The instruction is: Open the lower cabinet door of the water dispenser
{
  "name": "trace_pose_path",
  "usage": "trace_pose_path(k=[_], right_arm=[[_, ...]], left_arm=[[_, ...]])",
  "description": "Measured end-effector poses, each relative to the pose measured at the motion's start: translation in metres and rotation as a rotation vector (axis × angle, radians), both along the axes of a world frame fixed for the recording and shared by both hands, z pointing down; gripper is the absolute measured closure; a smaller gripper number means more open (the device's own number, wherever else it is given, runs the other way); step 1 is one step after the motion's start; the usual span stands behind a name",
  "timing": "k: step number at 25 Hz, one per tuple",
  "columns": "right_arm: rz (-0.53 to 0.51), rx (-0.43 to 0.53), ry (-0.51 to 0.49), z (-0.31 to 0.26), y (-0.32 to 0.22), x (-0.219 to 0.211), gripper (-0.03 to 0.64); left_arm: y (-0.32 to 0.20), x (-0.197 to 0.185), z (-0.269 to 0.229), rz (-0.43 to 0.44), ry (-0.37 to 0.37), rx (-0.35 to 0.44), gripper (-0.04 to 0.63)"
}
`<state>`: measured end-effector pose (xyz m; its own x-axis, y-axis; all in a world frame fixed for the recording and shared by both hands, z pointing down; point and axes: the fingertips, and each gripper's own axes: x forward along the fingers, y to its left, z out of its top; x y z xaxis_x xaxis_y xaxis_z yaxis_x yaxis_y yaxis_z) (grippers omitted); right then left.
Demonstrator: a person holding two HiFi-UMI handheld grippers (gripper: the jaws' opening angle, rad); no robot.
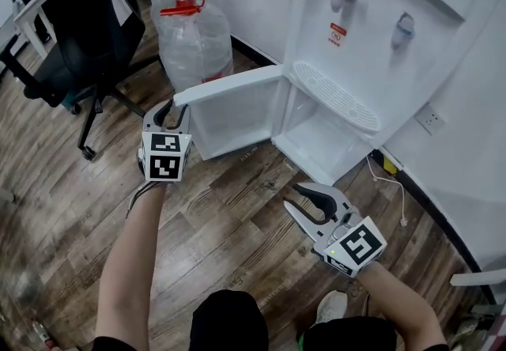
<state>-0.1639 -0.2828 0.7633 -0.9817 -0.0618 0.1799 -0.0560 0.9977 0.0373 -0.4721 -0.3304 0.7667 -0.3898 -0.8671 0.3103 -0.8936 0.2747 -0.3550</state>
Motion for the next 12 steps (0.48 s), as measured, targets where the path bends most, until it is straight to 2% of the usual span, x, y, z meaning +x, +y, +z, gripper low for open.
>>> trace_pose_path(k=[12], right_arm=[[0.046, -0.015, -0.012, -0.001, -0.017, 0.023, 0.503]], left_arm=[[0.002, 0.002, 0.001, -0.011, -0.03, -0.037, 0.439]])
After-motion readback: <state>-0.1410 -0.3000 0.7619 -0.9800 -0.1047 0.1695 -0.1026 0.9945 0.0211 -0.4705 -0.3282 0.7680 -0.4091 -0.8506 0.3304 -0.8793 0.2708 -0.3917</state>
